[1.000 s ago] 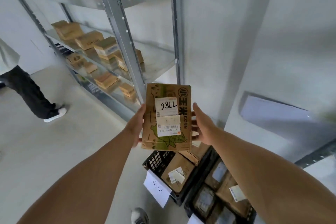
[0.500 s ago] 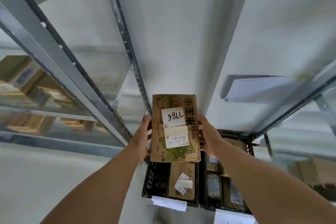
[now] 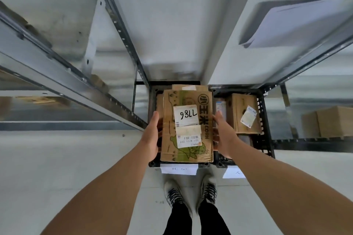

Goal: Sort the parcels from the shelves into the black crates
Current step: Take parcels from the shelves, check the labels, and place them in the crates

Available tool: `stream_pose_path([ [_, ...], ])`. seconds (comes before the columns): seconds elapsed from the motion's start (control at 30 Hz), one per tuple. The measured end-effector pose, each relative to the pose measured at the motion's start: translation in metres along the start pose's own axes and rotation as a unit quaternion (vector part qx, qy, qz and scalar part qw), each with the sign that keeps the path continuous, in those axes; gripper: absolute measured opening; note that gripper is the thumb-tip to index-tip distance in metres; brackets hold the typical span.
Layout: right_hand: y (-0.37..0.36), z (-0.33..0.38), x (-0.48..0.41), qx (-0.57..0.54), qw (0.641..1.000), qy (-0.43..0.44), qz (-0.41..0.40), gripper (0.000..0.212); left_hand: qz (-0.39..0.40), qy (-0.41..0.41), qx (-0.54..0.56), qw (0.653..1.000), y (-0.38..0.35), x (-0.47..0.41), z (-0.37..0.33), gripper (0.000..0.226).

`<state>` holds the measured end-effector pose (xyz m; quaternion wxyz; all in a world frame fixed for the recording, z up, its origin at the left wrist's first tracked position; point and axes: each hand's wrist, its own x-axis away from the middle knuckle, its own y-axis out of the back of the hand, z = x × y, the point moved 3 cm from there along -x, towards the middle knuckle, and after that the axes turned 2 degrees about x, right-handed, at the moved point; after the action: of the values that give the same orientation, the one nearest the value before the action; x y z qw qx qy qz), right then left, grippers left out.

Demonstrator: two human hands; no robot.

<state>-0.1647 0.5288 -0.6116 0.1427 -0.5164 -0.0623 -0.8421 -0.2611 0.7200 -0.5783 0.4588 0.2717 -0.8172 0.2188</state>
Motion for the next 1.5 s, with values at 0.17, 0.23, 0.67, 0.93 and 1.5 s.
stream_pose_path([
  [0.17,0.002,-0.021,-0.018,-0.011,1.000,-0.019,-0.002,0.054,0.002,0.025,-0.001,1.000,0.004,-0.024,0.021,0.052],
  [0.23,0.005,-0.028,-0.024,-0.018,1.000,-0.025,-0.006,0.052,-0.002,0.023,-0.003,1.000,0.004,-0.030,0.028,0.051],
  [0.67,0.030,-0.118,-0.081,0.024,0.994,-0.095,-0.042,0.044,-0.033,0.094,-0.033,0.994,0.004,-0.082,0.135,0.041],
  [0.93,0.056,-0.150,-0.154,0.039,0.992,-0.106,-0.055,0.051,-0.032,0.087,-0.057,0.994,-0.018,-0.148,0.165,0.033],
  [1.5,0.055,-0.144,-0.196,0.080,0.993,-0.081,-0.044,0.052,-0.033,0.071,-0.097,0.992,-0.026,-0.194,0.170,0.058],
])
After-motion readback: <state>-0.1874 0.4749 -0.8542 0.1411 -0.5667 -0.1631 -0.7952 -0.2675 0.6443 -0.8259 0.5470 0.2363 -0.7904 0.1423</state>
